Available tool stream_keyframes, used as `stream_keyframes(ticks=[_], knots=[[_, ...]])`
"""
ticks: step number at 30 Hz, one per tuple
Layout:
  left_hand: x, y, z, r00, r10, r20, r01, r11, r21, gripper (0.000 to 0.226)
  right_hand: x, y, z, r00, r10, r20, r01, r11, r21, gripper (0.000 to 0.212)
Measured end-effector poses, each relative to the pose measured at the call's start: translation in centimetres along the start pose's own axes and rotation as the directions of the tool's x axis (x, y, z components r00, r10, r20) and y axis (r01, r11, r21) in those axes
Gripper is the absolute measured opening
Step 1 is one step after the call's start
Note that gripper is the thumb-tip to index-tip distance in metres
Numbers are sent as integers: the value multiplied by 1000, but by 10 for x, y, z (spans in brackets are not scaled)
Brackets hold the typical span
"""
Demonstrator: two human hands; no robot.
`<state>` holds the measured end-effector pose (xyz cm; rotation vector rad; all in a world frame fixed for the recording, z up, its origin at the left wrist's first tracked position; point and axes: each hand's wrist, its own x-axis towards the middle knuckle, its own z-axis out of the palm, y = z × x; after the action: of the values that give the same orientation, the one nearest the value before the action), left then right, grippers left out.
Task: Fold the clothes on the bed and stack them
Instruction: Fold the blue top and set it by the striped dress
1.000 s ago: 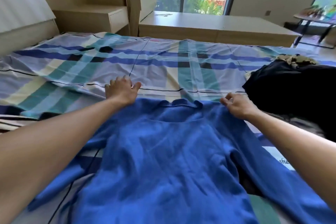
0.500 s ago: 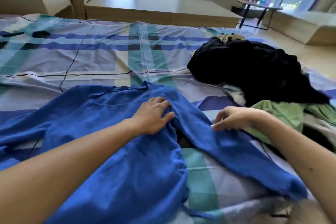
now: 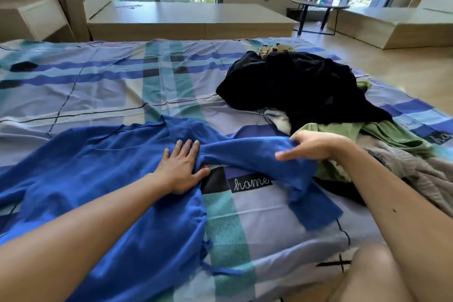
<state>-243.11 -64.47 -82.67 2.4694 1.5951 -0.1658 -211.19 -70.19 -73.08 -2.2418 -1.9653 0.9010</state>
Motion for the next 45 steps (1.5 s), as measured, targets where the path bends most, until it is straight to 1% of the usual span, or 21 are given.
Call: stream_keyframes(ticks=[3, 5, 7, 9, 11, 12, 13, 15, 16, 18, 21, 23, 25, 26, 29, 31, 35, 38, 41, 43, 45], knots=[[1, 0, 1, 1000, -12, 19, 12, 1000, 16, 86, -8, 10, -1, 936, 187, 297, -121, 966, -228, 31], [3, 1, 2, 1000, -17, 24, 17, 1000, 23, 86, -13, 16, -8, 970, 93, 223, -54, 983, -175, 24], [4, 2, 1, 1000, -21, 23, 21, 1000, 16, 86, -18, 20, -17, 997, -83, 5, 80, 977, 200, 27], [5, 5, 1, 999, -24, 23, 24, 1000, 8, 85, -24, 21, -27, 957, -203, -209, 291, 696, 657, 41], [7, 7, 2, 999, -26, 26, 26, 1000, 0, 85, -28, 20, -33, 930, -271, -247, 353, 481, 803, 51], [7, 8, 2, 999, -29, 33, 30, 1000, -2, 84, -29, 19, -34, 939, -283, -194, 317, 498, 807, 53], [7, 9, 2, 999, -32, 40, 32, 999, -1, 84, -29, 20, -34, 960, -256, -112, 248, 601, 759, 53], [8, 8, 2, 999, -30, 44, 30, 1000, 2, 84, -27, 26, -33, 996, -88, 26, 67, 891, 449, 42], [8, 7, 2, 998, -31, 51, 30, 1000, 5, 84, -27, 29, -34, 999, 24, 32, -32, 967, 253, 35], [8, 8, 0, 997, -45, 66, 44, 999, 11, 85, -27, 30, -37, 987, 162, -22, -160, 984, 75, 28], [5, 20, -11, 997, -62, 43, 62, 998, -11, 92, -29, 17, -37, 992, 108, -62, -77, 927, 368, 18], [-5, 44, -24, 982, 81, -170, -103, 987, -122, 95, -29, -4, -32, 998, 21, -55, 17, 790, 613, 23], [-21, 75, -40, 907, 191, -375, -347, 844, -409, 79, -25, -28, -24, 994, -8, -107, 83, 684, 725, 31], [-26, 90, -47, 908, 167, -384, -380, 715, -587, 71, -23, -41, -20, 992, -17, -124, 107, 632, 768, 35], [-35, 114, -73, 987, 54, -150, -158, 219, -963, 86, -21, -78, -11, 989, -136, -66, 113, 374, 921, 29], [-33, 105, -84, 1000, -26, -7, -6, 45, -999, 94, -26, -98, -6, 968, -252, -6, 57, 195, 979, 34], [-33, 57, -90, 984, -179, 1, -8, -51, -999, 82, -20, -122, 2, 874, -485, 14, -7, 18, 1000, 80], [-34, 10, -90, 963, -269, -8, -34, -91, -995, 43, -12, -139, 10, 805, -593, 16, -48, -39, 998, 78], [-41, -43, -101, 947, -321, 19, -24, -131, -991, 26, 0, -154, 15, 829, -556, -55, 13, -80, 997, 71], [-46, -82, -100, 919, -387, 75, 8, -172, -985, 30, 12, -163, 19, 883, -465, -67, 71, -8, 997, 64], [-57, -124, -86, 852, -500, 156, 68, -189, -980, 36, 27, -169, 30, 935, -348, -67, 164, 259, 952, 48]])
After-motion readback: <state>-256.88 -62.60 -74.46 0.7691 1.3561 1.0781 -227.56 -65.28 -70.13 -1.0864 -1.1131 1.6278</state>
